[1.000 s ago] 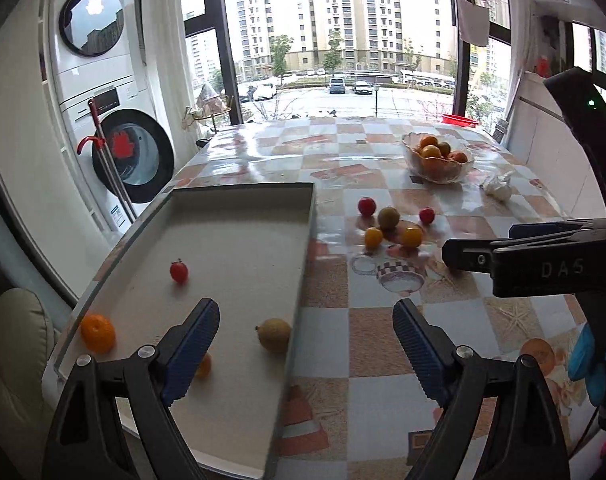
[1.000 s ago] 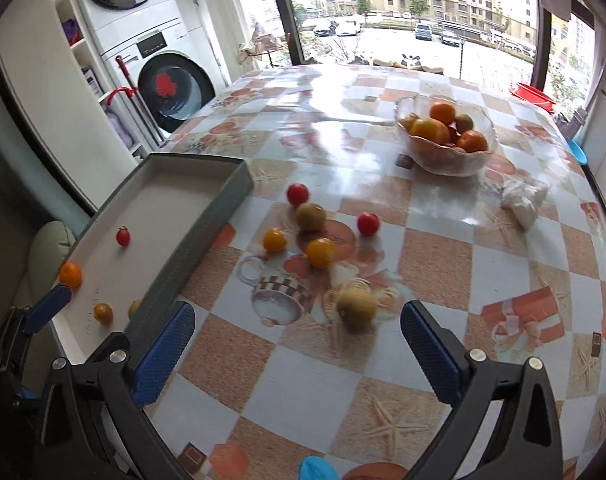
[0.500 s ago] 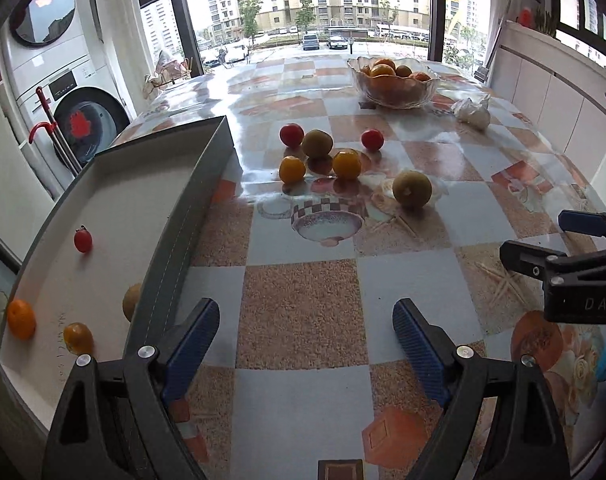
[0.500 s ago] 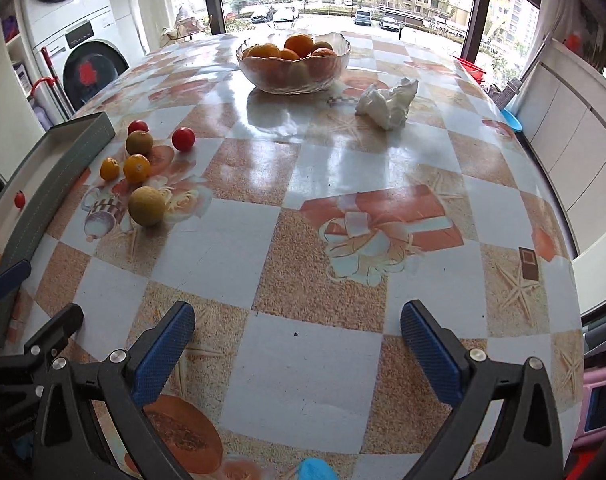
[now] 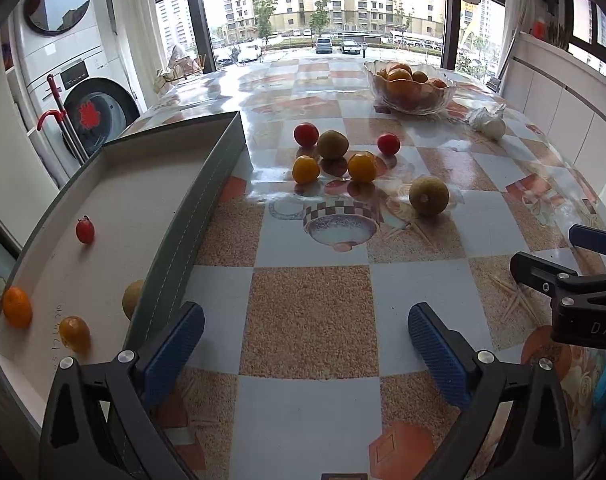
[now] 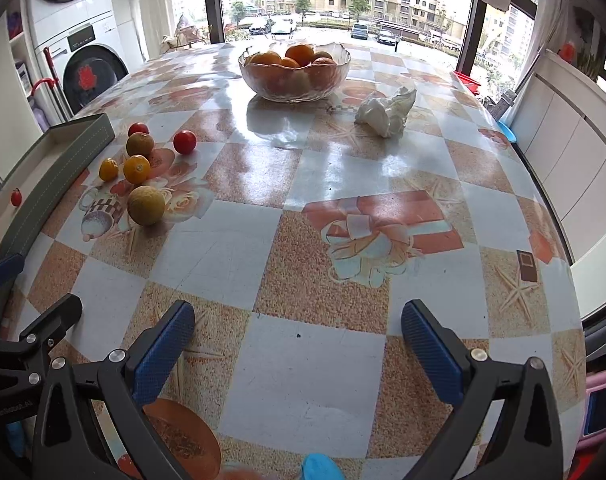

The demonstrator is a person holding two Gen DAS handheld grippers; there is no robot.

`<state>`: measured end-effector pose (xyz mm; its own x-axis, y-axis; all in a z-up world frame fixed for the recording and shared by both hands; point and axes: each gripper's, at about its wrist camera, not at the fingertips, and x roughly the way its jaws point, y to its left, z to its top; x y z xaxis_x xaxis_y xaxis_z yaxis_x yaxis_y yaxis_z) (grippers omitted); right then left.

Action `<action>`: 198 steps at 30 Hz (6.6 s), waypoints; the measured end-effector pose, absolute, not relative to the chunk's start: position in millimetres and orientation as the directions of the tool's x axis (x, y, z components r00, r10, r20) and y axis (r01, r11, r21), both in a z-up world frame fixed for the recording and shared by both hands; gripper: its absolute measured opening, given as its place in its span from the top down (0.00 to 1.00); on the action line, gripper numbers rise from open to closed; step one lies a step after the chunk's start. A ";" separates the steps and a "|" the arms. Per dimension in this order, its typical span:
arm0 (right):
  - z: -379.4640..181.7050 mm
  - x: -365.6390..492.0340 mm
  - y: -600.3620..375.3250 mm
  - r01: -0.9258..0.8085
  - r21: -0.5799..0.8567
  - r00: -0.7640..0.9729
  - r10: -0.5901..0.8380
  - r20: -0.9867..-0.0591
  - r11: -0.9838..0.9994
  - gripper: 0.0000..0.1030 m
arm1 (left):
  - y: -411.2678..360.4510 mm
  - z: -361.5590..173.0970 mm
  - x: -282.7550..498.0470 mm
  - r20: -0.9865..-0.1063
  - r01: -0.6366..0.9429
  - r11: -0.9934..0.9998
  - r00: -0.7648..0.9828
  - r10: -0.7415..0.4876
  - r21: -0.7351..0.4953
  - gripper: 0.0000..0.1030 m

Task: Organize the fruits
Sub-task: 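Move both tools back over the table and pause, then grasp a yellow-green fruit with the right tool while the left tool grasps an orange, then carry both held fruits into the gray tray and open both tools, then move both open tools back over the loose fruits on the table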

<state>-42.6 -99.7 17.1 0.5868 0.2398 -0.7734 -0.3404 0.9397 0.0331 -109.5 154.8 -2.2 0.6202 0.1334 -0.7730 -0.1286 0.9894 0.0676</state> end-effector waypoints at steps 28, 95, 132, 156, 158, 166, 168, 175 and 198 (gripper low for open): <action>16.7 -42.9 -99.6 -0.341 0.033 0.587 0.240 -0.773 0.939 0.00 | 155.0 -2.2 -110.0 -0.773 -0.129 0.989 0.620 0.133 0.067 0.00; 37.6 -3.5 -68.1 -0.462 0.228 0.459 0.451 -0.766 0.857 0.72 | 146.8 11.2 -49.5 -0.828 -0.060 0.998 0.558 0.057 0.028 0.28; 58.8 -54.7 -42.2 -0.555 0.276 0.392 0.539 -0.746 0.785 0.72 | 223.9 66.3 -129.2 -0.711 -0.212 0.976 0.693 0.123 -0.038 0.78; 85.2 -98.6 141.3 -0.771 0.158 0.296 0.567 -0.768 0.617 0.72 | 318.8 26.0 -165.9 -0.747 -0.428 0.903 0.617 0.249 -0.052 0.78; 82.1 -96.3 144.7 -0.770 0.161 0.288 0.561 -0.776 0.618 0.72 | 319.3 24.4 -163.4 -0.750 -0.429 0.902 0.613 0.248 -0.052 0.78; 81.4 -91.9 145.2 -0.771 0.171 0.274 0.563 -0.780 0.613 0.48 | 317.9 18.9 -159.4 -0.761 -0.435 0.900 0.592 0.265 -0.025 0.73; 85.2 -92.5 143.9 -0.776 0.179 0.274 0.578 -0.769 0.605 0.35 | 317.1 19.8 -159.3 -0.752 -0.454 0.891 0.588 0.298 -0.002 0.52; 95.1 -88.0 126.2 -0.754 0.189 0.307 0.592 -0.745 0.630 0.16 | 311.0 36.2 -166.0 -0.714 -0.447 0.894 0.629 0.309 -0.007 0.11; 26.5 -19.9 -94.3 -0.306 0.133 0.506 0.280 -0.816 0.943 0.00 | 155.9 10.7 -92.4 -0.783 -0.099 0.988 0.603 0.154 0.118 0.11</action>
